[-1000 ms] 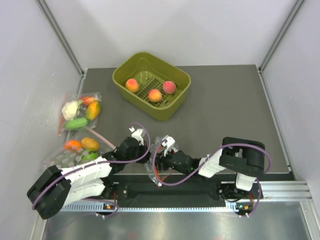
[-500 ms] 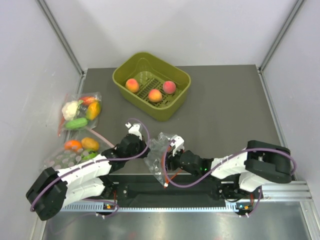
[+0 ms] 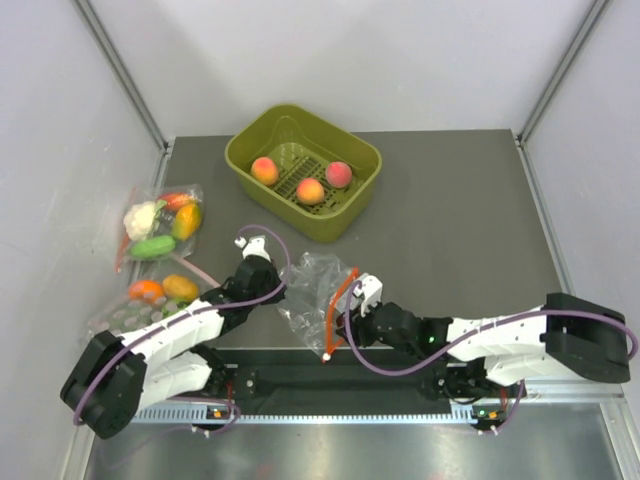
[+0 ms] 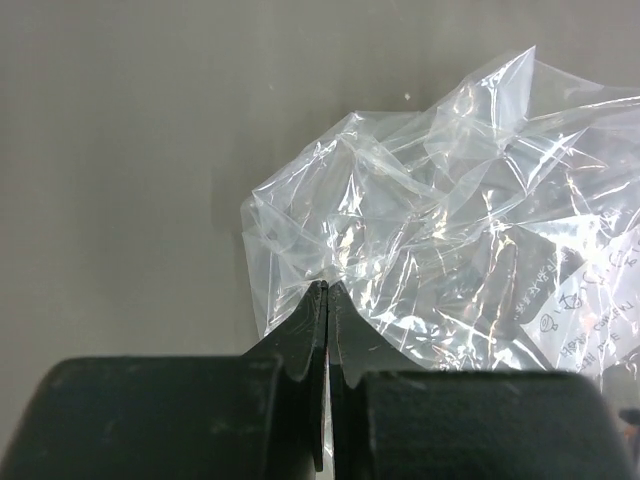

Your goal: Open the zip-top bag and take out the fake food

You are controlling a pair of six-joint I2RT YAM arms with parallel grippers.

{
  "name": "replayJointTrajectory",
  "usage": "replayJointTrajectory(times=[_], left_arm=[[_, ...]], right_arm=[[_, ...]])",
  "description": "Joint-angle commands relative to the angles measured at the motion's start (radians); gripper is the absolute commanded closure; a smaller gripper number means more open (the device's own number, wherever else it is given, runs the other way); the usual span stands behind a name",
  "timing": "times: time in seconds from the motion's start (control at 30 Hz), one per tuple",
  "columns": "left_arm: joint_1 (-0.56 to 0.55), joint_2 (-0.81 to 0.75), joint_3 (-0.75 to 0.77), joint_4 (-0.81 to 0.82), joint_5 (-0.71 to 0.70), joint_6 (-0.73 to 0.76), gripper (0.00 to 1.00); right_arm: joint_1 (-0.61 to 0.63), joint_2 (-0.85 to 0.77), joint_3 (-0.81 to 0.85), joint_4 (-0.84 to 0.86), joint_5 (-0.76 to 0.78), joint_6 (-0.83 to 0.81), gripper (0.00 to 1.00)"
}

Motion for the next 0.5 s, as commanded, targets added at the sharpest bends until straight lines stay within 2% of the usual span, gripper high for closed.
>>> replayJointTrajectory(times=[0.0,0.23,0.47], left_arm=[[0.017,0.016,0.052,0.015,-0.008,0.021,1.0],[0.046,0.041,0.05,0.015,-0.046,0.016,1.0],[0.054,0.053,0.066,0.056,-0.054,-0.002,1.0]], right_arm=[[0.011,-0.063,-0.015,-0.073,-0.009,0.021,0.73],[0.011,-0.261,-0.008,-0.22,0.05,0.029,0.74],[-0.001,-0.48,0.118,-0.527,0.193,-0.032,0.74]])
